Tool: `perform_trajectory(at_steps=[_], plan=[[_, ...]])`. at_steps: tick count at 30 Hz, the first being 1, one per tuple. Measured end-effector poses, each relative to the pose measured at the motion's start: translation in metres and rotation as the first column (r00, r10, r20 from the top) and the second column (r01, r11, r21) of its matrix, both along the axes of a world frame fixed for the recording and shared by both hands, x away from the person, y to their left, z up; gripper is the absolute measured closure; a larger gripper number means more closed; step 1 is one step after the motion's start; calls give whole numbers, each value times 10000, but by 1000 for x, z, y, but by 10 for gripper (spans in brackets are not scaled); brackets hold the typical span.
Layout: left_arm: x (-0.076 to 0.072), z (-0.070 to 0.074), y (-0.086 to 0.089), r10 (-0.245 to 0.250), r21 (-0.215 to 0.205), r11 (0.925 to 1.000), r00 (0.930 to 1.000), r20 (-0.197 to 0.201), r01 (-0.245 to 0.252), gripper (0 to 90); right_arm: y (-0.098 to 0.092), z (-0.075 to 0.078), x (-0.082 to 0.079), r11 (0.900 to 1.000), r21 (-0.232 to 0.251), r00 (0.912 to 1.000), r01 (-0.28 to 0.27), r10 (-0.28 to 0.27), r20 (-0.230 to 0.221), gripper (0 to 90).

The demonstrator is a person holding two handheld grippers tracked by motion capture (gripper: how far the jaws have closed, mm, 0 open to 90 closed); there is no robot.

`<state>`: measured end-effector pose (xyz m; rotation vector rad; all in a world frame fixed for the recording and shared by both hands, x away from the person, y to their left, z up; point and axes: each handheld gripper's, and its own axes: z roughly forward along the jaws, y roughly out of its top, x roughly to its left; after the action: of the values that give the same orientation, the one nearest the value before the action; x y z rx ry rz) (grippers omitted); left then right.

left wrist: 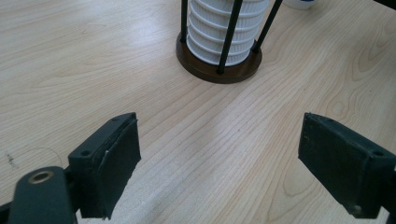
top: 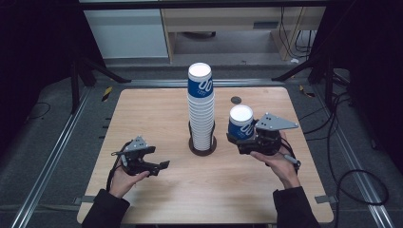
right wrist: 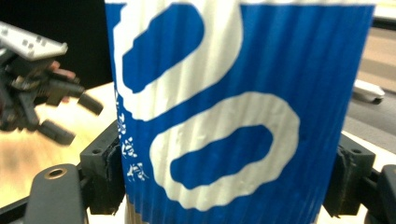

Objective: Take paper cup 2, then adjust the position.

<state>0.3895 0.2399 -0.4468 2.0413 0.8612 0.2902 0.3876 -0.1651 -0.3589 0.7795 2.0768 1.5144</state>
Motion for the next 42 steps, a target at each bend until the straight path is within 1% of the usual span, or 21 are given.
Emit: perform_trajectory(at_steps=[1,6,9,10,12,13,16,18,21,23,26,29,33,34,35,38,40,42], plan=[[0,0,0,-11,-18,10000,10000,17,11,122,1,-2,0,10000,-45,10000,-74,74,8,194],[-2,3,-1,-111,-56,9999,9999,57,112,129,8,-15,-1,9978,-427,9984,-513,502,-258,193],[-3,4,-2,-201,-89,9998,9998,62,201,130,13,-19,-1,9924,-952,9967,-778,750,-325,192],[-3,5,-2,-225,-95,9997,9997,56,226,130,15,-21,-2,9903,-995,9949,-969,936,-369,193],[-4,5,-2,-261,-114,9996,9996,89,262,131,19,-23,-3,9865,-1194,9934,-1118,1078,-394,192],[-4,6,-2,-304,-142,9994,9995,94,305,132,20,-23,-3,9849,-1240,9923,-1207,1164,-418,192],[-6,9,-2,-382,-198,9991,9992,107,384,135,24,-29,-4,9829,-1083,9882,-1487,1437,-524,193],[-7,11,-3,-477,-294,9984,9988,124,480,136,27,-35,-4,9779,-1274,9851,-1655,1579,-675,193],[-9,13,-5,-615,-299,9976,9980,172,620,137,32,-39,-4,9703,-1513,9804,-1888,1774,-856,192],[-10,15,-6,-672,-328,9971,9975,223,679,138,35,-42,-5,9645,-1641,9769,-2067,1943,-885,191],[-12,18,-7,-852,-394,9955,9960,268,863,139,41,-46,-6,9525,-1895,9701,-2384,2242,-933,191],[-14,20,-9,-1055,-470,9932,9941,257,1066,138,47,-50,-6,9403,-2102,9621,-2678,2494,-1102,191],[-16,22,-11,-1405,-492,9887,9897,255,1416,139,55,-56,-6,9214,-2306,9481,-3128,2882,-1345,191],[-16,22,-12,-1465,-486,9879,9889,249,1476,140,58,-58,-6,9131,-2431,9431,-3274,3002,-1427,191],[-17,22,-12,-1546,-488,9866,9877,242,1556,142,59,-60,-6,9085,-2491,9404,-3355,3072,-1459,191],[-18,23,-15,-1848,-445,9816,9825,245,1857,146,65,-64,-6,8937,-2598,9288,-3658,3327,-1632,191],[-20,24,-17,-2108,-420,9765,9773,196,2115,146,68,-66,-6,8838,-2670,9214,-3843,3491,-1708,191],[-21,24,-19,-2320,-368,9719,9725,184,2325,147,73,-69,-6,8716,-2743,9119,-4064,3680,-1817,192]])
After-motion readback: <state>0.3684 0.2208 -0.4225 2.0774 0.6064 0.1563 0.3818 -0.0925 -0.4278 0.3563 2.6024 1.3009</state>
